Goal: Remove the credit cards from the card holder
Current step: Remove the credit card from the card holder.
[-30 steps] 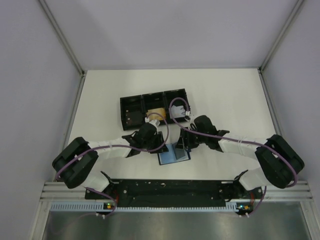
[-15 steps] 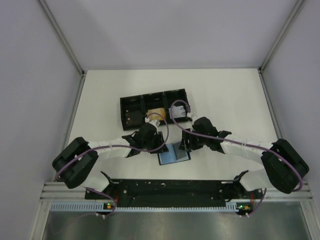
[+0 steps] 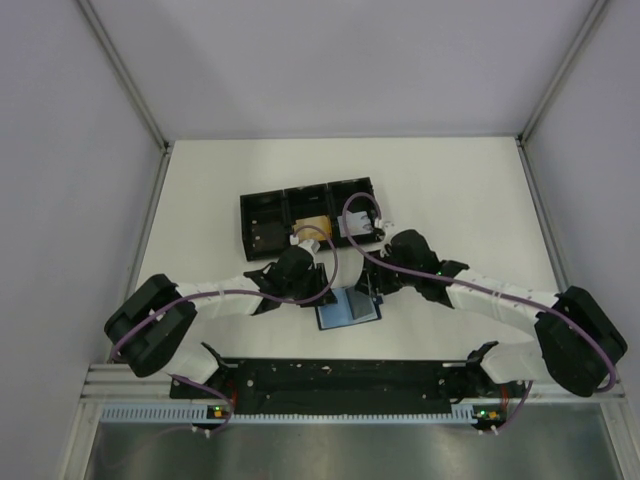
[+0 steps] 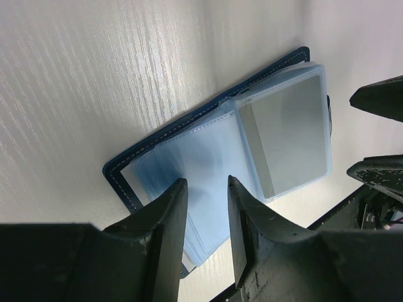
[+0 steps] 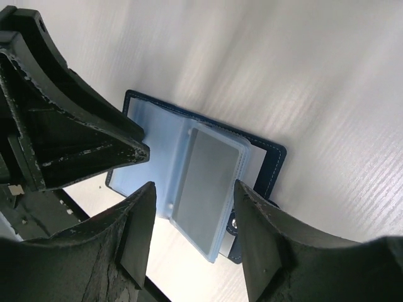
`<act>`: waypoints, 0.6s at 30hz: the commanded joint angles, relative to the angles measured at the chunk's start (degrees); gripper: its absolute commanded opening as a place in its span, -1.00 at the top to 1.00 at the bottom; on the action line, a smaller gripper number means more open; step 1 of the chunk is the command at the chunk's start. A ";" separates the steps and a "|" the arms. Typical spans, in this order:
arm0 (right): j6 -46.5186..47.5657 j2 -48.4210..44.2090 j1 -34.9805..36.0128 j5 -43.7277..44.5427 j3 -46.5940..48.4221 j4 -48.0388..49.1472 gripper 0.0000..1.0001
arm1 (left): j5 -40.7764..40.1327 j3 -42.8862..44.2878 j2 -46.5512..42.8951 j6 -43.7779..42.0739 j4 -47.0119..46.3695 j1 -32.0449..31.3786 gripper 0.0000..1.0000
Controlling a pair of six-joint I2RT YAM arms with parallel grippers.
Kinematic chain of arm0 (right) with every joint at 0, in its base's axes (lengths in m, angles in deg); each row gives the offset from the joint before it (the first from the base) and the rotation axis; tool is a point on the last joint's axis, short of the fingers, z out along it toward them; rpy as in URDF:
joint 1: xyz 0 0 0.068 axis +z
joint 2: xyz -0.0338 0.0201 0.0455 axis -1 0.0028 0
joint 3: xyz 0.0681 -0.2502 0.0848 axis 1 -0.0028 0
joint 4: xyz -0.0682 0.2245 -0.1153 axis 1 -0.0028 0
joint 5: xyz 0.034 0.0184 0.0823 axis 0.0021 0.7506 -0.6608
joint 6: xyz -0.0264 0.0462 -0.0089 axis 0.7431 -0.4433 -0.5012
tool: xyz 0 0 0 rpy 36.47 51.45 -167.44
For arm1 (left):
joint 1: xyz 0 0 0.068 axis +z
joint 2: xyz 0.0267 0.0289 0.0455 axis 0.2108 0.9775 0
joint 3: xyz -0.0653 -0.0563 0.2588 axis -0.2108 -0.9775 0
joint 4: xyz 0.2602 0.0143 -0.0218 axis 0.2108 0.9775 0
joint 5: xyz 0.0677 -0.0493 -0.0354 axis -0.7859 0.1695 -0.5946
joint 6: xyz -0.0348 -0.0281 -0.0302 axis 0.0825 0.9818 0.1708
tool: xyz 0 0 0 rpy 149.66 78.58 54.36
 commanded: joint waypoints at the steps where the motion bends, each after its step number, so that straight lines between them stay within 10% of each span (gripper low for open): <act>1: -0.02 0.92 0.69 -1.24 1.94 2.98 -0.04 | 0.10 -1.66 1.18 -0.18 2.65 -0.25 0.25; 18: -0.38 6.11 0.69 -2.82 1.67 5.62 -0.01 | 0.01 -1.92 1.00 -0.09 2.56 -0.34 0.26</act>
